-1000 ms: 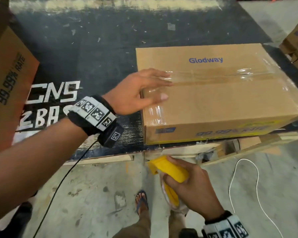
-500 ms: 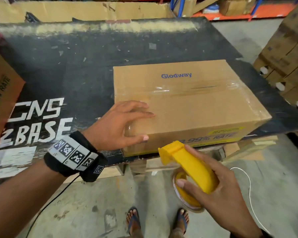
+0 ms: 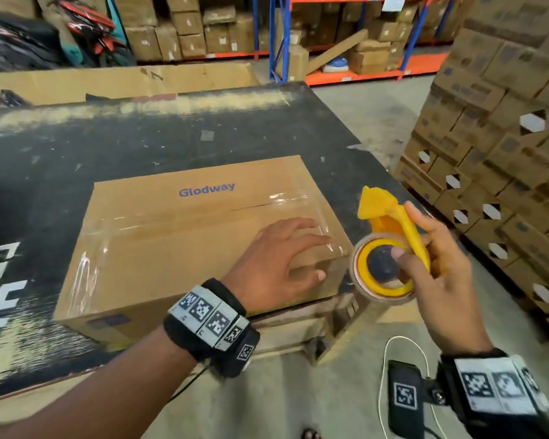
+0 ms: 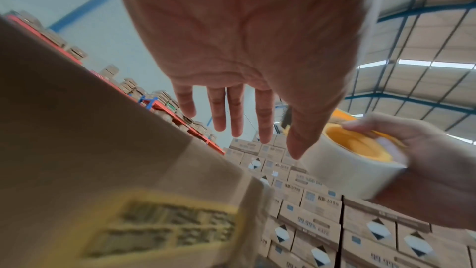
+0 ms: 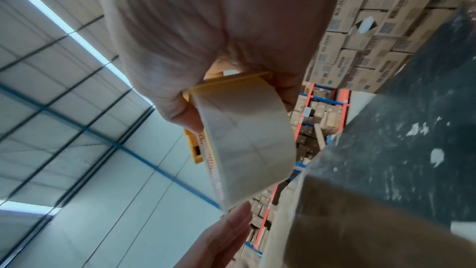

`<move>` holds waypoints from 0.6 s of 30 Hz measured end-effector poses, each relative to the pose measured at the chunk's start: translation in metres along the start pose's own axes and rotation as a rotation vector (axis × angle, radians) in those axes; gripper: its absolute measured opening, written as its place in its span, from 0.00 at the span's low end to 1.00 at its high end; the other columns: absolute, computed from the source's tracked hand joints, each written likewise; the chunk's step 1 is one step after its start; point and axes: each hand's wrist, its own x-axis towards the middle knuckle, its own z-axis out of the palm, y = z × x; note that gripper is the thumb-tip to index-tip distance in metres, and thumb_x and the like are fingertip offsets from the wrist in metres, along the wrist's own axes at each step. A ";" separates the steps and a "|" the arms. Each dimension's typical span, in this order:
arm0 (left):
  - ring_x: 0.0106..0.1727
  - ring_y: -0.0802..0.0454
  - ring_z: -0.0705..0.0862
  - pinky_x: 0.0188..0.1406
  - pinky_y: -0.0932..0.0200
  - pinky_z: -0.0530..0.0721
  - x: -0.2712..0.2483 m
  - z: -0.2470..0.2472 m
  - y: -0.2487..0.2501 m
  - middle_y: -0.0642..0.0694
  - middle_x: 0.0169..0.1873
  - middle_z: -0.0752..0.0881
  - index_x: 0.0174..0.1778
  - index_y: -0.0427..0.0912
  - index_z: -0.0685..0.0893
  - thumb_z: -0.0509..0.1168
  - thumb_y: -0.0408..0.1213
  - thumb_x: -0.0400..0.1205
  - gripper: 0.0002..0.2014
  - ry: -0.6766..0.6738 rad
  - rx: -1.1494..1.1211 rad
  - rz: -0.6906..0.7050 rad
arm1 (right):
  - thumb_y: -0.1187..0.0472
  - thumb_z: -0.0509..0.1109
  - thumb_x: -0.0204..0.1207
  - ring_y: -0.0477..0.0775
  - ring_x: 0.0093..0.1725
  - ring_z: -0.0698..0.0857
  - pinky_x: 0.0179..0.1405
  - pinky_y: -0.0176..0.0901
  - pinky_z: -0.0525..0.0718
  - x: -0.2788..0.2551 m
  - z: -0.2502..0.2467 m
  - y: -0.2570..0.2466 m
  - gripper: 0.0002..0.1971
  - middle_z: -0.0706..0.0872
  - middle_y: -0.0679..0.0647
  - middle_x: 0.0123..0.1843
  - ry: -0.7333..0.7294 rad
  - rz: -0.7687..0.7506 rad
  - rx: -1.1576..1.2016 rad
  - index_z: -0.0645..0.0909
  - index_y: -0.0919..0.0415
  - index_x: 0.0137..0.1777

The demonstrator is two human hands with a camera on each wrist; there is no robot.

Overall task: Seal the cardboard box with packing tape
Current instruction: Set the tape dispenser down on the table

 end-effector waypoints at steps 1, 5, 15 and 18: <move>0.84 0.55 0.67 0.82 0.41 0.67 0.011 0.011 0.006 0.56 0.83 0.71 0.79 0.64 0.75 0.66 0.58 0.81 0.28 -0.003 0.040 0.002 | 0.62 0.73 0.80 0.54 0.68 0.85 0.70 0.53 0.83 0.014 -0.011 0.014 0.28 0.86 0.54 0.69 -0.001 0.023 0.006 0.77 0.45 0.79; 0.90 0.54 0.58 0.87 0.41 0.60 0.038 0.046 0.014 0.56 0.89 0.62 0.85 0.67 0.64 0.57 0.62 0.85 0.30 -0.042 0.209 -0.044 | 0.49 0.73 0.74 0.42 0.66 0.86 0.75 0.61 0.80 0.068 -0.035 0.082 0.28 0.83 0.55 0.71 -0.011 0.212 -0.005 0.79 0.35 0.76; 0.91 0.61 0.54 0.88 0.45 0.60 0.039 0.058 0.018 0.62 0.89 0.56 0.87 0.69 0.57 0.53 0.60 0.89 0.28 -0.037 0.372 -0.109 | 0.50 0.72 0.81 0.65 0.66 0.87 0.62 0.47 0.79 0.128 -0.015 0.194 0.18 0.93 0.60 0.62 -0.154 0.412 -0.358 0.88 0.56 0.68; 0.91 0.61 0.54 0.88 0.45 0.62 0.039 0.058 0.020 0.62 0.89 0.57 0.87 0.69 0.58 0.53 0.60 0.88 0.28 -0.040 0.388 -0.121 | 0.50 0.69 0.82 0.72 0.63 0.86 0.60 0.51 0.80 0.135 -0.009 0.205 0.17 0.92 0.66 0.59 -0.186 0.365 -0.442 0.90 0.57 0.64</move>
